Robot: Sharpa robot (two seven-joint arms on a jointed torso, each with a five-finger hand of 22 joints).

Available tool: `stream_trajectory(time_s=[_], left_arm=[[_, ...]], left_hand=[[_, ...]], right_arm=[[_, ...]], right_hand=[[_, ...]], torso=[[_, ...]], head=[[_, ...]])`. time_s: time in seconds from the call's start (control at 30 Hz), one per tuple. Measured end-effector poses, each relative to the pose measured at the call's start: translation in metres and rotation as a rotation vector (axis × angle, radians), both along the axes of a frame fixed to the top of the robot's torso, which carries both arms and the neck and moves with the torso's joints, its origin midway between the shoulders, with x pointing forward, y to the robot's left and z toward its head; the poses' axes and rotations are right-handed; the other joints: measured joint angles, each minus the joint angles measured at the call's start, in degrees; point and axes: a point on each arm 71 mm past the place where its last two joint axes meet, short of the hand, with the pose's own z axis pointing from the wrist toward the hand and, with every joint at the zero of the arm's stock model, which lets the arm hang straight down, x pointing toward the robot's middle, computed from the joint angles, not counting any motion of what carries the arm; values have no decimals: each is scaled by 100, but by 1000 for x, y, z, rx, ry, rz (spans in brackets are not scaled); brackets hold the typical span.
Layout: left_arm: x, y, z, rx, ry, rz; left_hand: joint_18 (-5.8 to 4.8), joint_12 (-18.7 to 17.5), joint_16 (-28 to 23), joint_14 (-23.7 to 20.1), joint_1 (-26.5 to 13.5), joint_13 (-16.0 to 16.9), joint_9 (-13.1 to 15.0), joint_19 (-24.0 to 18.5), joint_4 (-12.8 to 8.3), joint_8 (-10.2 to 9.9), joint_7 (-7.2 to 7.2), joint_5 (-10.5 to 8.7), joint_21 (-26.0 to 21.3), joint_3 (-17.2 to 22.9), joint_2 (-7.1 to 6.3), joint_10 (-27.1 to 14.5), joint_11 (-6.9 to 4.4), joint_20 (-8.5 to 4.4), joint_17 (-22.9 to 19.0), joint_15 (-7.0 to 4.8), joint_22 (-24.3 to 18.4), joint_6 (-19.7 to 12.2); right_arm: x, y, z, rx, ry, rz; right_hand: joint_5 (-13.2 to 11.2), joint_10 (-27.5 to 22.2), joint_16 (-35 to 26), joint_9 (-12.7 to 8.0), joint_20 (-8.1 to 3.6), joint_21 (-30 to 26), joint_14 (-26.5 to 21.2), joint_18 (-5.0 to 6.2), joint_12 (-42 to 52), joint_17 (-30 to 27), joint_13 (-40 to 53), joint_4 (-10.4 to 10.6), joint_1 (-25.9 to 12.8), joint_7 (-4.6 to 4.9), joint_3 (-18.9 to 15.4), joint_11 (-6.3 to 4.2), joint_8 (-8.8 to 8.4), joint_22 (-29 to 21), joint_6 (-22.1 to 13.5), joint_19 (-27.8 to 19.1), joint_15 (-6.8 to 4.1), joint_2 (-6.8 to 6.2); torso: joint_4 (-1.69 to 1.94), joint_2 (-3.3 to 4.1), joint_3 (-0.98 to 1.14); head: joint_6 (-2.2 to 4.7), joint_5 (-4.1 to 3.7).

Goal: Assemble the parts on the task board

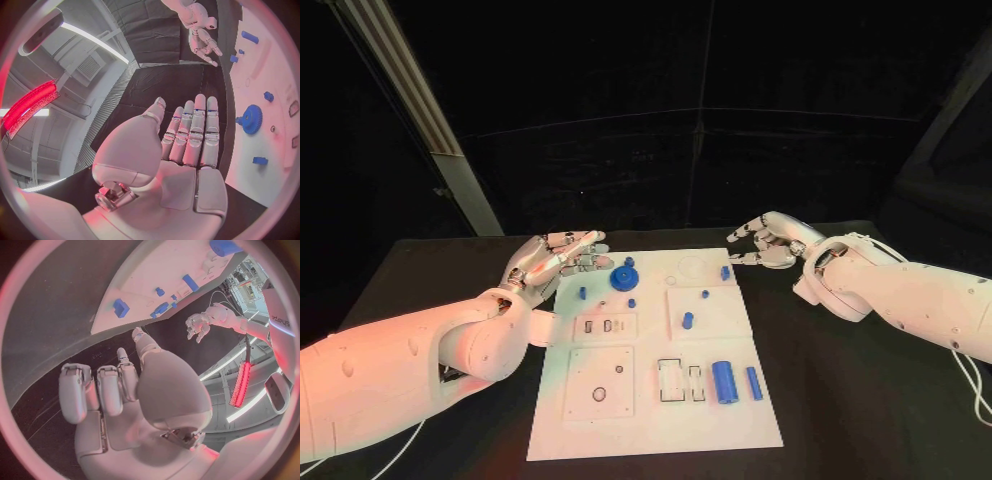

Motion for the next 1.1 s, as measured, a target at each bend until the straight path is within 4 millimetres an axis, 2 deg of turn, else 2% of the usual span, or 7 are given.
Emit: stream_trajectory(time_s=[0.17, 0.43, 1.0, 1.07, 1.1], left_arm=[[1, 1, -1, 3, 1, 3], [2, 1, -1, 5, 1, 6], [3, 2, -2, 8, 1, 11], [3, 2, -2, 8, 1, 11], [3, 2, -2, 8, 1, 11]], left_hand=[[0, 0, 0, 0, 0, 0, 0, 0, 0, 0, 0, 0, 0, 0, 0, 0, 0, 0, 0, 0, 0, 0], [0, 0, 3, 0, 0, 0, 1, 0, 0, 0, 0, 0, 0, 0, 0, 0, 0, 0, -1, 0, 1, 0], [0, 0, 3, 0, 0, 1, 1, 0, 0, 0, 0, 0, 0, 0, 0, 0, 0, 0, 4, 0, -5, 0], [0, 0, 3, 0, 0, 1, 1, 0, 0, 0, 0, 0, 0, 0, 0, 0, 0, 0, 3, 0, -5, 0], [0, 0, 3, 0, 0, 1, 1, 0, 0, 0, 0, 0, 0, 0, 0, 0, 0, 0, 3, 0, -5, 0]], right_arm=[[2, -2, -2, -7, 17, 4], [3, -2, -6, -24, 46, 19], [3, 4, -18, -42, 100, 46], [3, 5, -20, -43, 107, 49], [3, 6, -21, -43, 109, 50]], right_hand=[[0, 0, 0, -1, 0, -22, -17, 0, 0, 0, 0, -23, 0, -2, -24, 0, 0, 0, -46, 0, -17, 0], [0, 0, 0, -1, 0, -23, -18, 0, 0, -1, 0, -23, 0, -2, -24, 0, 0, -1, -46, 0, -17, 0], [0, 1, 0, 10, 0, -22, -18, 0, 0, -1, 1, -39, 23, -23, -39, 1, 0, -1, -23, 0, -16, 23], [0, 1, 0, 15, 0, -22, -18, 0, 0, -1, 1, -39, 54, 0, -39, 0, 23, -1, 0, 0, -16, 55], [0, 1, 0, 19, 0, -22, -18, 0, 0, -1, 1, -39, 60, -21, -39, 0, 32, -1, 21, 0, -16, 61]], torso=[[8, 14, 5], [10, 21, 12], [13, 12, 12], [13, 12, 12], [13, 12, 12]], head=[[1, -5], [-34, -23], [-75, -20], [-79, -19], [-81, -19]])
